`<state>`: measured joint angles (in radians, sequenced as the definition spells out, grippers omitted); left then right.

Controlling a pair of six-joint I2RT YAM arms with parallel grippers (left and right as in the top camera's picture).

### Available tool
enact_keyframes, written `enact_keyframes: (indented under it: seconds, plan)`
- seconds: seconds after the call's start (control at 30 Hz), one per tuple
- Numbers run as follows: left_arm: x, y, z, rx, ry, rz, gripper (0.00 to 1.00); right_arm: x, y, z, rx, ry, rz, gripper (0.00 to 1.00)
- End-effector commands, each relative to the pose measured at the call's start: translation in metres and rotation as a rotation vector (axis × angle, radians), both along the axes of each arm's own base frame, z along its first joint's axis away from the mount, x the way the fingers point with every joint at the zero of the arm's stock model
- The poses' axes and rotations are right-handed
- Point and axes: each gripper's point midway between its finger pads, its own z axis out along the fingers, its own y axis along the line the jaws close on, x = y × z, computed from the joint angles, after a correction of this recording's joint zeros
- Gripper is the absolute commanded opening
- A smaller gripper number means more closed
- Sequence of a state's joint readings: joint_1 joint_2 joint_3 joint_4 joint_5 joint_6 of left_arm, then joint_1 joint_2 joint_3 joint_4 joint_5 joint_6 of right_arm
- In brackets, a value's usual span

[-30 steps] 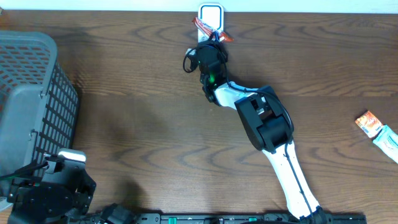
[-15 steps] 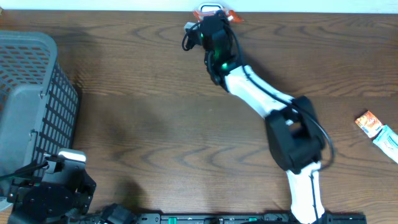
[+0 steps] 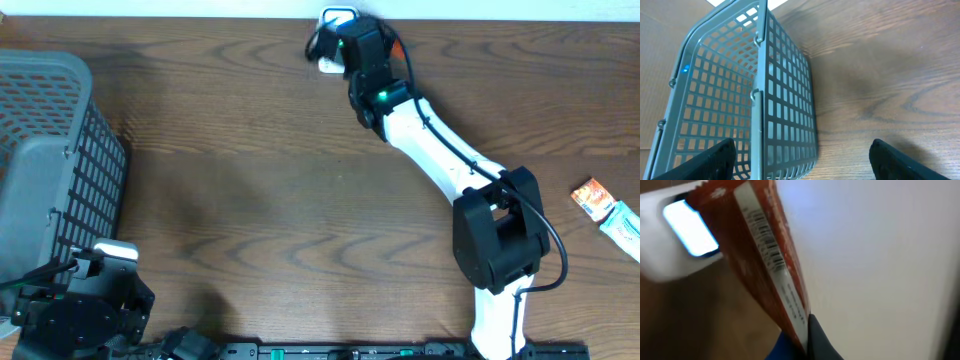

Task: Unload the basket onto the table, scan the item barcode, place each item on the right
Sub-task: 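Hold the candy bar barcode against the white scanner face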

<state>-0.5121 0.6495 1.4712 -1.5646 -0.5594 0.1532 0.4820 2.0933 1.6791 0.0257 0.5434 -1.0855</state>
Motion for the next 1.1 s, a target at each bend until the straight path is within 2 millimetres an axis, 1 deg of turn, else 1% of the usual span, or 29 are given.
enact_keyframes:
  seconds: [0.0,0.07,0.13,0.17,0.2,0.3,0.47,0.53,0.57,0.7,0.8,0.97,1.07]
  plan:
    - [-0.002,0.002,0.002,-0.007,-0.011,0.012,0.86,0.013,-0.018,0.039,-0.044,-0.132,-0.029,0.01]
    - [-0.001,0.002,0.002,-0.007,-0.011,0.012,0.86,0.020,-0.020,0.042,-0.145,-0.154,0.004,0.01]
    - [-0.001,0.002,0.002,-0.007,-0.011,0.012,0.86,0.026,-0.021,0.035,-0.259,-0.154,0.024,0.01]
    - [-0.002,0.002,0.002,-0.007,-0.011,0.012,0.86,0.029,-0.020,0.026,-0.325,-0.143,0.033,0.01]
    - [-0.001,0.002,0.002,-0.007,-0.011,0.012,0.86,0.031,-0.020,0.021,-0.356,-0.141,0.040,0.01]
    - [-0.001,0.002,0.002,-0.007,-0.011,0.012,0.86,0.041,-0.014,-0.002,-0.483,-0.145,0.068,0.01]
    - [-0.001,0.002,0.002,-0.007,-0.011,0.012,0.86,0.057,-0.006,-0.034,-0.757,-0.222,0.096,0.01]
    - [-0.001,0.002,0.002,-0.007,-0.011,0.012,0.86,0.061,-0.004,-0.055,-0.866,-0.225,0.118,0.01]
    - [-0.002,0.002,0.002,-0.007,-0.011,0.012,0.86,0.062,-0.002,-0.064,-0.864,-0.229,0.126,0.01]
    - [-0.001,0.002,0.002,-0.007,-0.011,0.012,0.86,0.059,-0.001,-0.102,-0.896,-0.148,0.132,0.01]
    - [-0.002,0.002,0.002,-0.007,-0.011,0.013,0.86,0.053,0.005,-0.123,-0.933,-0.064,0.170,0.01]
    - [-0.001,0.002,0.002,-0.007,-0.011,0.012,0.86,0.043,0.018,-0.145,-0.973,0.017,0.234,0.01]
    - [-0.001,0.002,0.002,-0.007,-0.011,0.012,0.86,0.040,0.024,-0.148,-0.979,0.024,0.249,0.01]
